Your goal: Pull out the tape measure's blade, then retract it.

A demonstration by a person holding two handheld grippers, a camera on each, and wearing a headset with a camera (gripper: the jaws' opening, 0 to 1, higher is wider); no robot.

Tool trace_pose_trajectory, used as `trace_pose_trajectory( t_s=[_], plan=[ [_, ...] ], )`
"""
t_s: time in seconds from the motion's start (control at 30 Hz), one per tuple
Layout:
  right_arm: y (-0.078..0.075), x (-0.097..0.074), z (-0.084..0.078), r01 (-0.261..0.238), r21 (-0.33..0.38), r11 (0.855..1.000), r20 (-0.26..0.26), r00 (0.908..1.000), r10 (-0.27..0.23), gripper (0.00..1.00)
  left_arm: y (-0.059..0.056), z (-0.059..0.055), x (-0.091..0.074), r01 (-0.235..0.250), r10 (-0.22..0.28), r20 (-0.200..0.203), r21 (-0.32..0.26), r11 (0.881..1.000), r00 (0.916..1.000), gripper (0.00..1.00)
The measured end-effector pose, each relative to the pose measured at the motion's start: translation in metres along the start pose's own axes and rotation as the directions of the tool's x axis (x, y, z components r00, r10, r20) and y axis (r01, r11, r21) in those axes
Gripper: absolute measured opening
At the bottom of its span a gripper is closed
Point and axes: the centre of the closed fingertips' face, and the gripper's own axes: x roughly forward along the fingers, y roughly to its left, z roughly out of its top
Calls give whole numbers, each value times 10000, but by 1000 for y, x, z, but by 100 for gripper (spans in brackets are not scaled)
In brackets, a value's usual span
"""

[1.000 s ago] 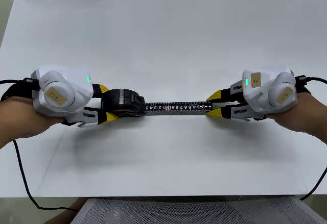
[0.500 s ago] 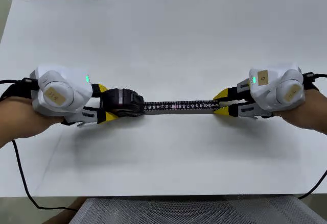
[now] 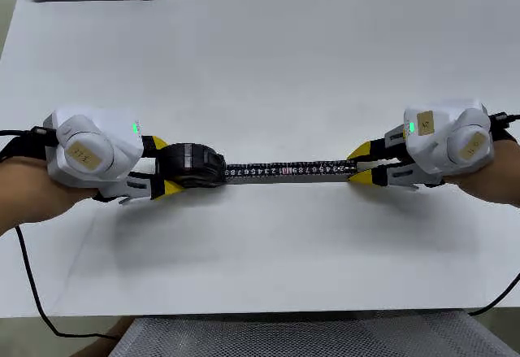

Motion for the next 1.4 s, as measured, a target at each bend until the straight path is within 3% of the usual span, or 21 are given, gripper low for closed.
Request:
trace_pose_trajectory(
  t_s=[1.4],
  plan=[
    [-2,-37,-38,-1,86,10000,-818,9966,8,9,0,1,0,-24,24,61,25,10000,10000,26]
  ],
)
